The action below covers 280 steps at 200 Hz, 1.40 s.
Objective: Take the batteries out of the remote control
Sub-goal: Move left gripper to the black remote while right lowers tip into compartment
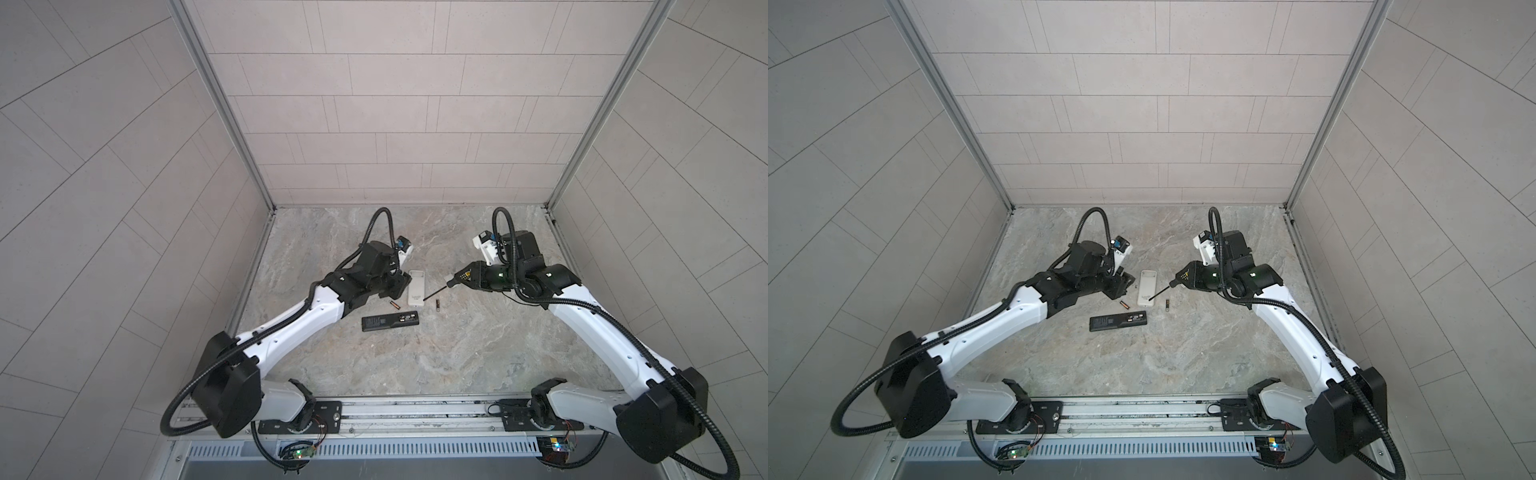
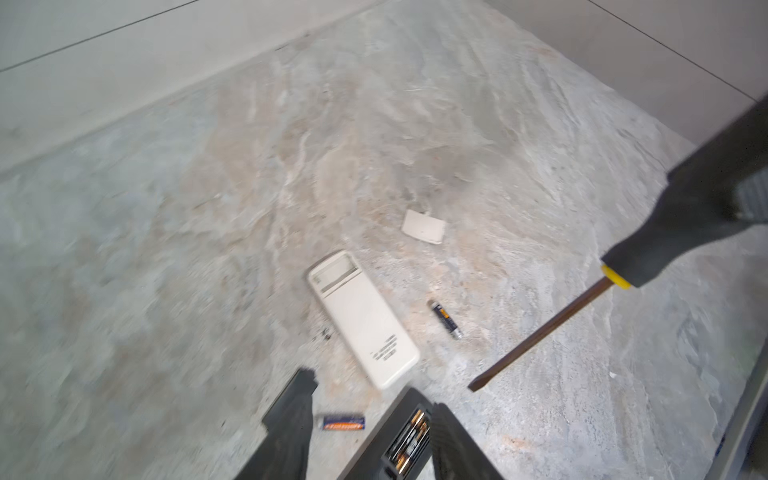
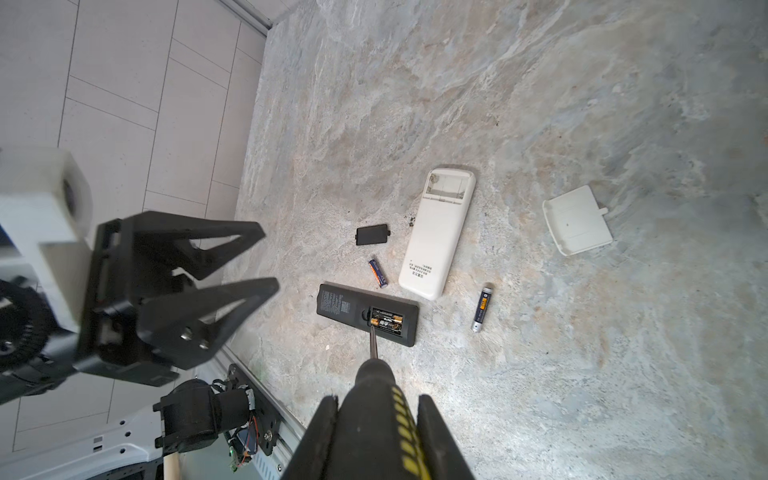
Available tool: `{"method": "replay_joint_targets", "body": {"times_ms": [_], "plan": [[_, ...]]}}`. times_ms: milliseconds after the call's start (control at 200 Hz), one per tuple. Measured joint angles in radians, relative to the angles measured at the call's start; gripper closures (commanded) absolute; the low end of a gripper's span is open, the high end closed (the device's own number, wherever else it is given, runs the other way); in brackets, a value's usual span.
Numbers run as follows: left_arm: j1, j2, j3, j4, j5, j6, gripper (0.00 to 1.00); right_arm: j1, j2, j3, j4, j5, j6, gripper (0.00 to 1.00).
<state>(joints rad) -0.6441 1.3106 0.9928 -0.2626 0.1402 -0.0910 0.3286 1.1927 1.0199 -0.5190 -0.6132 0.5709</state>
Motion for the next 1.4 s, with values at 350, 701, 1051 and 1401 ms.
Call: {"method": "replay_joint_targets", "body": {"times_ms": [350, 701, 1051, 1401], "plan": [[0.119, -0.141, -0.070, -0.305, -0.135, -0.345, 0.29, 0.111, 0.000, -0.051, 0.092, 0.132, -0.011, 0.90], [0.151, 0.102, -0.026, -0.550, -0.023, -0.470, 0.30, 0.312, 0.003, -0.051, 0.069, 0.327, -0.056, 0.90], [0.154, 0.155, -0.026, -0.556, 0.076, -0.473, 0.29, 0.373, 0.092, 0.013, 0.006, 0.418, -0.097, 0.92], [0.154, 0.183, -0.043, -0.517, 0.105, -0.470, 0.29, 0.407, 0.161, 0.075, -0.029, 0.452, -0.100, 0.93]]}}
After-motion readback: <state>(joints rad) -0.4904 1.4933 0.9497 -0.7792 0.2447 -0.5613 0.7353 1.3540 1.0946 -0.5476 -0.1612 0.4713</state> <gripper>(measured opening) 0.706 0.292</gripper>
